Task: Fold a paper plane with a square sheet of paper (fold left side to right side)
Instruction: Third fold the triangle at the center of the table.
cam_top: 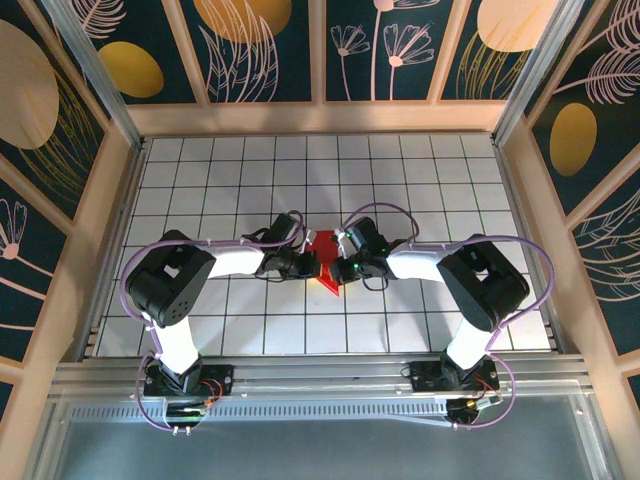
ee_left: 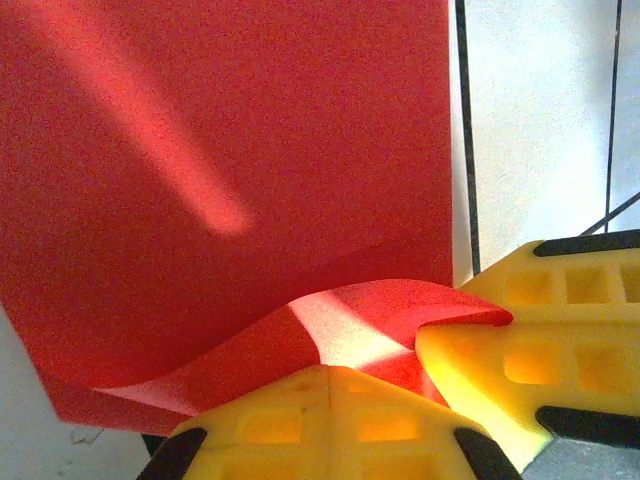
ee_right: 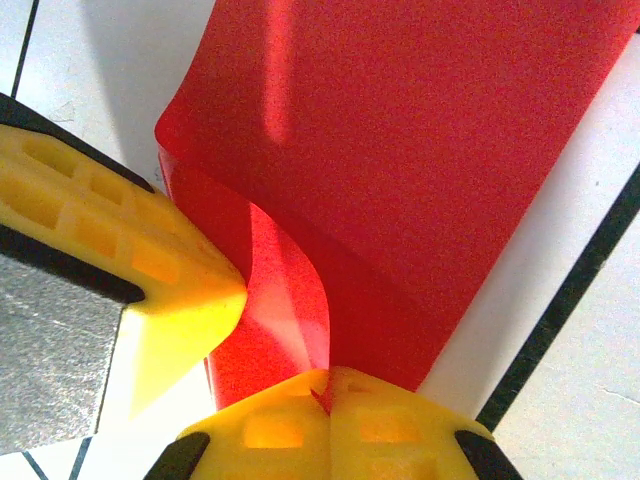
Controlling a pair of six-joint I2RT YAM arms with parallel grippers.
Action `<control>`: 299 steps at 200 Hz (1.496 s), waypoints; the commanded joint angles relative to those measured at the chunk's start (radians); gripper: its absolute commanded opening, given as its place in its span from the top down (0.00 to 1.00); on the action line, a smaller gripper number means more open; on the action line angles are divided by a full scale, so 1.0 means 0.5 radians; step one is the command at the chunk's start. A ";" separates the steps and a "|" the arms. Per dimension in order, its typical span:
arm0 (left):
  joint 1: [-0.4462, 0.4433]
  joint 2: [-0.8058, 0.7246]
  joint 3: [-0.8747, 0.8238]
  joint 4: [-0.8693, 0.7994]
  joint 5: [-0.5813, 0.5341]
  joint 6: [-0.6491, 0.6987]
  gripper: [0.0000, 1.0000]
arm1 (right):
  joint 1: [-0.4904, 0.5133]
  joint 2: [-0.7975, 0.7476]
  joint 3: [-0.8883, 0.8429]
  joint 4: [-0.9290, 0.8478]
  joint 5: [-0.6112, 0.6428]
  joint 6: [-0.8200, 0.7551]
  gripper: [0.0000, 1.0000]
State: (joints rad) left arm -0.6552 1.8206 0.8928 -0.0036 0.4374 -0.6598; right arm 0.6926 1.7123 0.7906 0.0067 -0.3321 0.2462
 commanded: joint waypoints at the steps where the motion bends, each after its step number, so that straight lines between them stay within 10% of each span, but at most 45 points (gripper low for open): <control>1: -0.012 0.012 -0.036 -0.073 -0.051 0.009 0.98 | -0.005 0.101 -0.020 -0.141 0.041 0.016 0.96; 126: -0.012 0.033 -0.043 -0.051 -0.066 -0.018 0.99 | -0.197 -0.366 -0.102 -0.097 -0.161 0.197 0.63; 192: -0.012 0.022 -0.023 -0.051 -0.068 -0.022 0.98 | -0.187 -0.474 -0.324 0.092 -0.653 0.489 0.91; 299: -0.012 0.031 -0.008 -0.063 -0.068 -0.018 0.98 | -0.096 -0.222 -0.324 0.204 -0.618 0.529 0.95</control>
State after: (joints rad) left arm -0.6552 1.8206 0.8902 0.0006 0.4366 -0.6636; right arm 0.6380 1.5841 0.6323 0.0795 -0.6338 0.5014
